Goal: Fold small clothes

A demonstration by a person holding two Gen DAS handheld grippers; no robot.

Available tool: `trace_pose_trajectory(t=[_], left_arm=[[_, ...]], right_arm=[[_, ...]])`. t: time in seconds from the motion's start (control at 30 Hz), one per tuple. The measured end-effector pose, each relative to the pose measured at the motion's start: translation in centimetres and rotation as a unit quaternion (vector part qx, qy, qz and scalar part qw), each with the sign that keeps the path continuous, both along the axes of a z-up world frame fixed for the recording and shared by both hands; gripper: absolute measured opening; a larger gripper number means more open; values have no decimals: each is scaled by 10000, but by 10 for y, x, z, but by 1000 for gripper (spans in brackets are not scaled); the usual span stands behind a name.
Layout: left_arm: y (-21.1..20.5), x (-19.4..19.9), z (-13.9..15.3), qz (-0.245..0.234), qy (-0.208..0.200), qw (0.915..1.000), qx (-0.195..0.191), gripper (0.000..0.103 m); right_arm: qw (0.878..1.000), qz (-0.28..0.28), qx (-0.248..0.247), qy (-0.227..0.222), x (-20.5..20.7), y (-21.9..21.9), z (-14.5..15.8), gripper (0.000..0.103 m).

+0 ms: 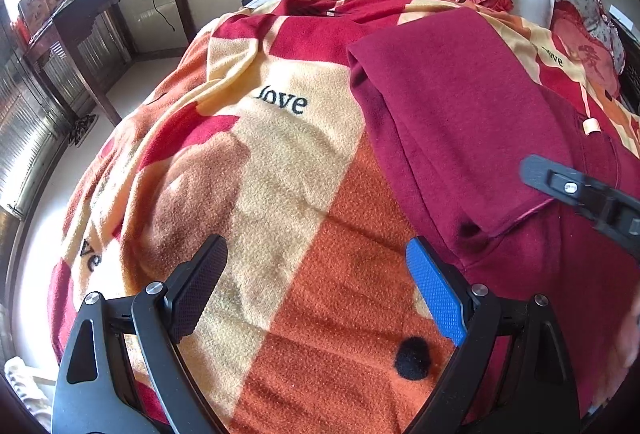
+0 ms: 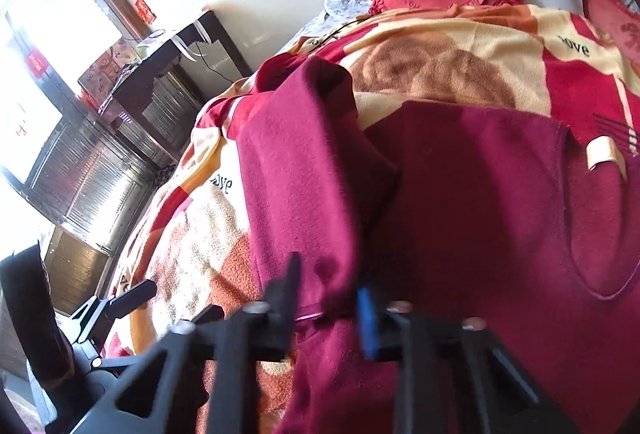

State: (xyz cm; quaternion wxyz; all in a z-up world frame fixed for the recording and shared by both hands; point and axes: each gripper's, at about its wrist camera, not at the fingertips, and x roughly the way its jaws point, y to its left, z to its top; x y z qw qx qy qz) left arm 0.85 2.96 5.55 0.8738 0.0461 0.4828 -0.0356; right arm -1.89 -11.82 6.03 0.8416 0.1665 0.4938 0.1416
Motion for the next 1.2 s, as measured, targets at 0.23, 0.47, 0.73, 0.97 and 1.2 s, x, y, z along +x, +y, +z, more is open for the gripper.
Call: trace_pose_trajectory(t=[0.23,0.47,0.73,0.97,1.2], left_arm=[[2,-1,7,48,-51,9999,-93,91],[-10,-9,14,-94,-156,9998,-115,91],[-46,-14,12,-351,-94,9993,-112,91],[-81,-18,-3,-707,-32,9971,261,91],[-71,-9,-25,-495,243,9983,179,92]], right_arm=[[9982,-150,-7,-577,-43,-57,61,6],[9895,-1173,-543,-646,-107,-186,109,6],[9716,-1999,-1213,375,-133,-284,66,6],[9453,-2112,-2274,999,-126,-296,15,34],[9802,-1306,-1457,-291,-114,-240,84,38]])
